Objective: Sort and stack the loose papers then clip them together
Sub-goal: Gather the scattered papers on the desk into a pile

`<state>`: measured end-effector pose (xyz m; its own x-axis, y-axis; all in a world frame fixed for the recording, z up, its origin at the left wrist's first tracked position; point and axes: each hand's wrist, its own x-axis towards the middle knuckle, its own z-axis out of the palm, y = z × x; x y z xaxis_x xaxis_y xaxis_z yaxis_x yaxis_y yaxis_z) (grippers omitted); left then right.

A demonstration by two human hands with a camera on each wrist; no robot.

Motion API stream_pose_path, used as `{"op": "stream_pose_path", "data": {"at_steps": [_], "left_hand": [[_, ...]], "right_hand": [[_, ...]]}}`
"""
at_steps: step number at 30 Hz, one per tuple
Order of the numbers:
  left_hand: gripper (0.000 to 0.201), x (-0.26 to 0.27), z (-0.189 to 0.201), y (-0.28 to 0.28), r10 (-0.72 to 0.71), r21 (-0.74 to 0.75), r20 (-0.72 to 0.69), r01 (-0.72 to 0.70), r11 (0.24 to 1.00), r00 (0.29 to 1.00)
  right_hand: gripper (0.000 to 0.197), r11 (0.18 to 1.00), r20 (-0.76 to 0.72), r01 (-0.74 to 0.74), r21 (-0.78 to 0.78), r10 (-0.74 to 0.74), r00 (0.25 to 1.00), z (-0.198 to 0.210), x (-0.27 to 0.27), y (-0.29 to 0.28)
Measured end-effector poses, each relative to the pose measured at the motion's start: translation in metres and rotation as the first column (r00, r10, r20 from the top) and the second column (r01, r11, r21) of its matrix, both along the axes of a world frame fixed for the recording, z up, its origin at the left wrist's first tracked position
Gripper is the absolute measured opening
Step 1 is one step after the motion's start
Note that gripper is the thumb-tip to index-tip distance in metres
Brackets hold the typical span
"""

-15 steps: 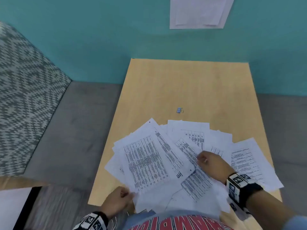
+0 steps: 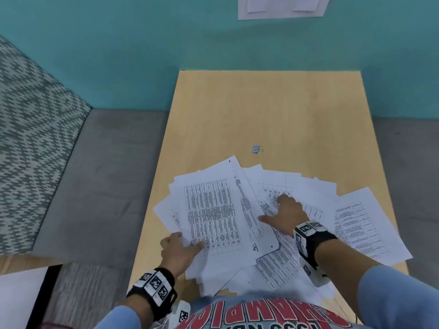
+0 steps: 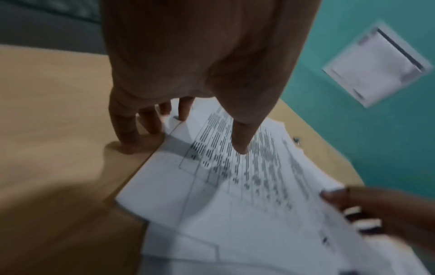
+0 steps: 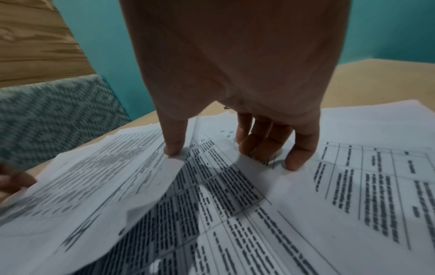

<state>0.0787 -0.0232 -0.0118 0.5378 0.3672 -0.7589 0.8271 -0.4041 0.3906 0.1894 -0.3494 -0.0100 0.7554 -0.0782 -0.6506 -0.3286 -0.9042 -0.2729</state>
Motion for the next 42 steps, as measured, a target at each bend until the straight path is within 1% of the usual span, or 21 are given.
{"op": "stream_pose_path", "data": {"at_steps": [3, 6, 9, 12, 13, 14, 16, 18, 20, 23, 24, 25, 27, 29, 31, 33, 35, 36, 38, 40, 42], "left_hand": [[0.101, -0.002, -0.009, -0.008, -0.227, 0.188, 0.017, 0.22, 0.957, 0.974], [0.093, 0.001, -0.013, -0.009, -0.389, 0.295, 0.033, 0.363, 0.884, 0.921], [0.091, 0.007, -0.016, -0.003, -0.507, 0.303, 0.055, 0.47, 0.829, 0.86], [0.094, 0.011, -0.018, 0.001, -0.558, 0.267, 0.115, 0.516, 0.814, 0.822], [0.095, 0.012, -0.018, 0.001, -0.561, 0.253, 0.14, 0.518, 0.817, 0.816], [0.095, 0.014, -0.019, 0.002, -0.564, 0.24, 0.167, 0.522, 0.819, 0.809], [0.099, 0.015, -0.018, 0.001, -0.57, 0.196, 0.21, 0.537, 0.821, 0.794], [0.103, 0.016, -0.016, -0.002, -0.523, 0.086, 0.234, 0.518, 0.851, 0.82], [0.103, 0.017, -0.012, -0.006, -0.42, -0.06, 0.253, 0.447, 0.892, 0.872], [0.096, 0.018, -0.006, -0.012, -0.305, -0.224, 0.254, 0.363, 0.905, 0.918], [0.093, 0.018, -0.004, -0.015, -0.273, -0.253, 0.249, 0.334, 0.908, 0.929], [0.091, 0.018, -0.003, -0.017, -0.232, -0.262, 0.237, 0.292, 0.92, 0.943], [0.089, 0.018, -0.004, -0.02, -0.165, -0.204, 0.226, 0.212, 0.956, 0.96], [0.09, 0.019, -0.007, -0.023, -0.105, -0.194, 0.216, 0.148, 0.97, 0.971], [0.077, 0.021, 0.001, -0.03, -0.055, -0.266, 0.192, 0.106, 0.958, 0.98], [0.048, 0.022, 0.01, -0.036, -0.068, -0.335, 0.165, 0.121, 0.935, 0.984], [0.023, 0.022, 0.015, -0.041, -0.11, -0.373, 0.163, 0.164, 0.913, 0.98], [0.02, 0.023, 0.016, -0.043, -0.119, -0.382, 0.164, 0.174, 0.908, 0.979], [0.025, 0.024, 0.019, -0.049, -0.142, -0.395, 0.166, 0.198, 0.897, 0.976], [0.031, 0.026, 0.021, -0.056, -0.166, -0.396, 0.184, 0.228, 0.89, 0.969], [0.035, 0.027, 0.021, -0.063, -0.169, -0.399, 0.197, 0.237, 0.886, 0.966]], "right_hand": [[0.09, 0.998, -0.027, -0.05, -0.022, 0.05, 0.998, 0.005, -0.003, 0.003], [0.085, 0.999, -0.053, 0.009, 0.036, -0.007, 0.999, 0.002, -0.008, 0.007], [0.088, 0.952, -0.062, 0.192, 0.237, -0.182, 0.981, -0.002, -0.014, 0.013], [0.102, 0.892, -0.11, 0.304, 0.334, -0.283, 0.953, 0.001, -0.011, 0.02], [0.102, 0.889, -0.119, 0.299, 0.347, -0.275, 0.954, 0.0, -0.01, 0.021], [0.093, 0.892, -0.131, 0.282, 0.352, -0.252, 0.959, -0.001, -0.009, 0.021], [0.06, 0.883, -0.158, 0.279, 0.377, -0.235, 0.959, 0.003, -0.009, 0.019], [0.048, 0.858, -0.191, 0.333, 0.391, -0.278, 0.941, 0.004, -0.01, 0.016], [0.055, 0.836, -0.235, 0.394, 0.381, -0.325, 0.916, 0.003, -0.012, 0.013], [0.083, 0.849, -0.254, 0.398, 0.346, -0.323, 0.912, 0.0, -0.018, 0.014], [0.076, 0.861, -0.25, 0.381, 0.337, -0.308, 0.918, 0.003, -0.019, 0.016], [0.061, 0.871, -0.234, 0.358, 0.338, -0.29, 0.928, 0.006, -0.021, 0.018], [0.042, 0.875, -0.196, 0.319, 0.365, -0.263, 0.945, 0.009, -0.025, 0.02], [0.039, 0.875, -0.17, 0.281, 0.395, -0.231, 0.958, 0.013, -0.031, 0.019], [0.04, 0.873, -0.129, 0.259, 0.414, -0.225, 0.966, 0.017, -0.04, 0.017], [0.043, 0.891, -0.006, 0.261, 0.371, -0.279, 0.96, 0.016, -0.049, 0.013], [0.046, 0.953, 0.155, 0.237, 0.188, -0.267, 0.951, 0.014, -0.054, 0.004], [0.048, 0.969, 0.181, 0.23, 0.092, -0.243, 0.953, 0.012, -0.056, -0.002], [0.057, 0.966, 0.148, 0.259, 0.004, -0.257, 0.955, 0.006, -0.056, -0.015], [0.067, 0.957, 0.107, 0.289, -0.002, -0.287, 0.952, 0.001, -0.053, -0.025], [0.069, 0.948, 0.118, 0.316, 0.031, -0.318, 0.941, -0.003, -0.05, -0.03]]}}
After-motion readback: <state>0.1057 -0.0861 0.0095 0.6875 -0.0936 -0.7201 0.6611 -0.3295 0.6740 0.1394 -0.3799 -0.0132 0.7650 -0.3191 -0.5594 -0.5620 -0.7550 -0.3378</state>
